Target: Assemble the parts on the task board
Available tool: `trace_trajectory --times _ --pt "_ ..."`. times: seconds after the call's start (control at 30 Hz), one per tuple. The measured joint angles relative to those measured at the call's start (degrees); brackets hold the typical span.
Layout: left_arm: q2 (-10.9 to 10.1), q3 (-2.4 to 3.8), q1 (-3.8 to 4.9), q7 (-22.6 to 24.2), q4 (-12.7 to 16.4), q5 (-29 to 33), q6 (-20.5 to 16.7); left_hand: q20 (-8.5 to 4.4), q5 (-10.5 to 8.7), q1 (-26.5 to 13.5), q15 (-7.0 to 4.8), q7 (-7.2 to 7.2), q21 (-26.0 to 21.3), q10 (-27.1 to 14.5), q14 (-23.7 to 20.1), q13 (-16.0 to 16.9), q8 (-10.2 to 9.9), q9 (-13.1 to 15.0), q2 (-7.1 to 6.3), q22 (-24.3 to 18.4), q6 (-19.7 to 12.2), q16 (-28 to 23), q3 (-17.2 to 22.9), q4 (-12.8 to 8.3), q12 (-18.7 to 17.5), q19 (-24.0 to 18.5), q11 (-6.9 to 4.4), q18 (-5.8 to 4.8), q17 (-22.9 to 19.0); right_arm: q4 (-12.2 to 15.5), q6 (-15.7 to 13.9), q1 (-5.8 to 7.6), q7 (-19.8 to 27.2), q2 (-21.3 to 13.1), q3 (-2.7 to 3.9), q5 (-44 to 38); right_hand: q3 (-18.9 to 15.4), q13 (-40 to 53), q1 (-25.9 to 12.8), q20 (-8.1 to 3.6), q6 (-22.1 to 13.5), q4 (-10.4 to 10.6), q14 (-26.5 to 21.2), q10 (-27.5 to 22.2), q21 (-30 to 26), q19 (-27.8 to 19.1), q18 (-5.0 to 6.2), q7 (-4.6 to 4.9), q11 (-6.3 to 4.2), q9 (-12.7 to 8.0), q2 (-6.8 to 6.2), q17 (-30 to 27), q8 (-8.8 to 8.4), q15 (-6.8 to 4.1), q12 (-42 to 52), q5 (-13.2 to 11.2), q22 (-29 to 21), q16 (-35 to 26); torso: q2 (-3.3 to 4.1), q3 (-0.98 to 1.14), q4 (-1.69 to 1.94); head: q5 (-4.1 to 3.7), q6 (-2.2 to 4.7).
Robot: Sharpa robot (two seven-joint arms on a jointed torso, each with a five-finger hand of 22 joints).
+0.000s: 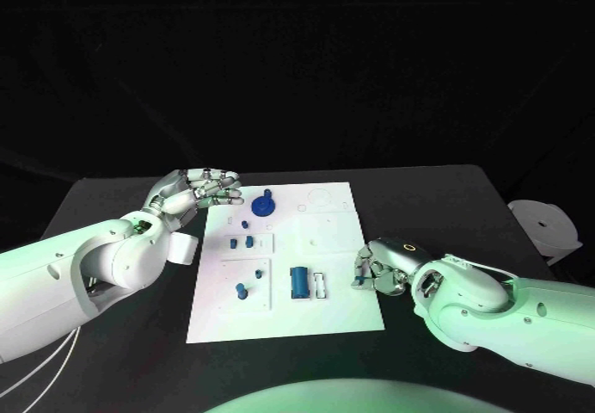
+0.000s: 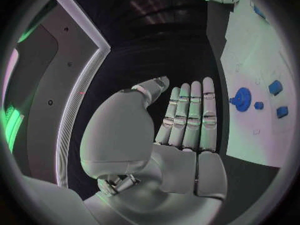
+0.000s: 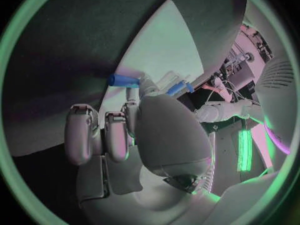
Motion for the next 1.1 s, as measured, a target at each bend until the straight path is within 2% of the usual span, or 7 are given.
trace_trajectory --times 0.17,0.27,0.4,0.5,0.57,0.73,1.1 --pt "0.01 0.00 0.00 -0.04 -0.03 0.00 0.01 0.00 0.00 0.00 0.00 0.00 0.00 0.00 0.00 0.00 0.00 0.00 0.00 -0.02 0.00 0.00 0.00 0.00 0.00 0.00 0.00 0.00 0.01 0.02 -0.01 -0.03 0.38 -0.04 -0.03 -0.30 2.78 -0.44 -0.03 0.00 0.24 0.04 0.00 0.10 0.08 0.00 0.00 0.16 -0.10 0.08 0.03 0.00 -0.35 -0.01 -0.11 -0.40 0.00 0.00 0.01 0.01 0.01 -0.07 -0.08" --pt "0.01 0.00 0.00 -0.07 -0.04 0.00 0.01 0.00 0.00 0.00 0.00 0.00 0.00 0.00 0.00 0.00 0.00 0.00 0.00 -0.02 0.00 0.00 0.00 0.00 0.00 0.00 0.00 0.00 0.01 -0.01 -0.02 -0.05 0.59 -0.05 -0.04 -0.51 4.44 -1.16 -0.66 0.00 0.27 0.56 0.01 0.11 0.97 0.00 0.00 0.14 -0.11 0.27 0.66 0.00 -0.45 -0.01 1.00 -0.44 -0.01 0.00 0.01 0.01 0.01 -0.11 -0.12" --pt "0.03 0.00 0.00 -0.10 -0.05 0.00 0.02 0.00 0.00 0.00 0.00 0.00 0.00 0.00 0.00 0.00 0.00 0.00 0.00 -0.01 0.00 0.00 0.00 0.00 0.00 0.00 0.00 0.00 0.01 -0.14 -0.18 -0.07 0.88 -0.02 -0.06 -0.82 7.11 -3.02 -1.17 -0.13 0.27 1.63 0.23 0.61 2.16 -0.14 0.00 0.14 0.39 0.57 1.17 0.00 -0.24 -0.23 2.71 -1.29 -0.01 0.50 0.01 -0.01 0.03 -0.13 -0.16" --pt "0.05 0.00 0.00 -0.13 -0.05 0.00 0.03 0.00 0.00 0.00 0.00 0.00 0.00 0.00 0.00 0.00 -0.15 0.00 0.00 -0.01 0.00 0.00 0.00 0.00 0.00 0.00 0.00 0.00 0.01 -0.25 -0.52 -0.10 1.10 0.02 -0.09 -1.02 9.41 -3.46 -2.17 -0.21 0.47 3.81 0.24 0.90 3.09 -0.22 0.00 0.36 0.66 0.62 1.69 0.00 -0.04 -0.24 3.57 -1.74 -0.01 0.88 0.01 -0.03 0.05 -0.13 -0.21" --pt "0.05 0.00 0.00 -0.14 -0.06 0.00 0.03 0.00 0.00 0.00 0.00 0.00 0.00 0.00 0.00 0.00 -0.27 0.00 0.00 -0.01 0.00 0.00 0.00 0.00 0.00 0.00 0.00 0.00 0.01 -0.33 -0.87 -0.13 1.18 0.08 -0.14 -1.10 11.87 -3.48 -4.76 -0.21 0.47 5.41 0.04 2.14 3.67 -0.22 0.00 0.36 -0.25 0.99 1.29 0.00 0.32 -0.44 3.87 -1.74 -0.01 1.18 0.01 -0.03 0.07 -0.14 -0.24" --pt "0.07 0.00 -0.01 -0.18 -0.08 0.00 0.03 0.00 0.00 0.00 0.00 0.00 0.00 0.00 0.00 0.00 -0.27 0.00 0.00 -0.01 0.00 0.00 0.00 0.00 0.00 0.00 0.00 0.00 0.05 -0.19 -1.95 -0.13 1.36 0.50 -0.35 -1.16 18.18 -9.13 -8.42 -0.21 0.47 3.56 0.04 3.86 4.18 -0.22 0.00 0.36 -1.36 1.02 -1.48 0.00 0.83 -0.44 4.20 -1.74 -0.01 1.22 0.00 -0.06 0.08 -0.06 -0.32" --pt "0.17 -0.01 -0.01 -0.30 -0.05 0.00 0.05 0.00 0.00 0.00 0.00 0.00 0.00 0.00 0.00 0.00 -0.26 0.00 0.00 0.00 0.00 0.01 0.00 0.00 0.00 0.00 0.00 0.00 0.05 0.37 -4.29 1.06 1.70 2.86 -0.30 -0.88 22.76 -8.67 -11.00 -0.41 0.67 0.70 0.04 3.79 4.49 -0.01 0.01 0.56 -1.28 1.03 -3.24 -0.01 1.28 -0.44 4.47 -1.78 -0.01 1.45 -0.02 -0.14 0.14 -0.03 -0.26"
